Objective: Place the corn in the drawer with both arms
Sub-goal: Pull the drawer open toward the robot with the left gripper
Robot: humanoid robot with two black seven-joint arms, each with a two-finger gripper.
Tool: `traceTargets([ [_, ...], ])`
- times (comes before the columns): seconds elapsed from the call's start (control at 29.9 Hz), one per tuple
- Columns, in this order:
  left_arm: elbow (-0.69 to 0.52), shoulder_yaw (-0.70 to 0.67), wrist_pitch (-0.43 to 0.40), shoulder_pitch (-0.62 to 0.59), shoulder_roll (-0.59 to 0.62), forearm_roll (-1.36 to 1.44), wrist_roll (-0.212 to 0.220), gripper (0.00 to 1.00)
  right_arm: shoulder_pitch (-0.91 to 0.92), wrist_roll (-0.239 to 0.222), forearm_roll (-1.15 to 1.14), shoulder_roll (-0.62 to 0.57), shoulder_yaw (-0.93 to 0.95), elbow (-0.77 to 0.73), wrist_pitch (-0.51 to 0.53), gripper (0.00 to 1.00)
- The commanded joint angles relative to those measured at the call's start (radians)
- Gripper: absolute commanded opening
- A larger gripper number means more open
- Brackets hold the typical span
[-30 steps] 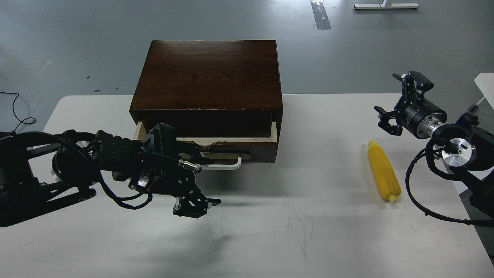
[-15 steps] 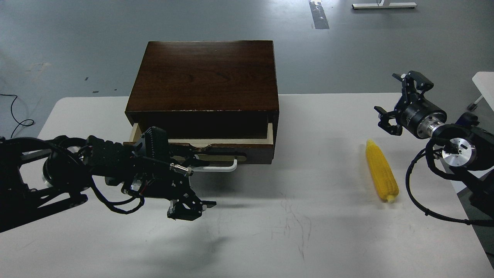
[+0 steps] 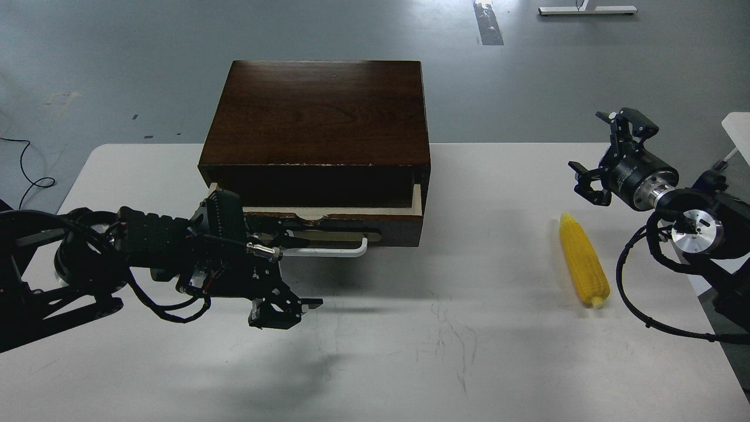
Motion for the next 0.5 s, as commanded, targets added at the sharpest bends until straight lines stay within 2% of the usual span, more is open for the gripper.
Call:
traceTargets([
  [0.0, -0.042, 0.002, -0.002, 0.007, 0.002, 0.000, -0.001, 0.98, 0.000, 0.000, 0.000, -0.001, 0.000, -0.001, 0.000, 1.00],
  [0.47, -0.042, 0.001, 0.011, 0.007, 0.017, 0.000, -0.007, 0.99, 0.001, 0.000, 0.000, 0.002, 0.000, -0.019, 0.001, 1.00],
])
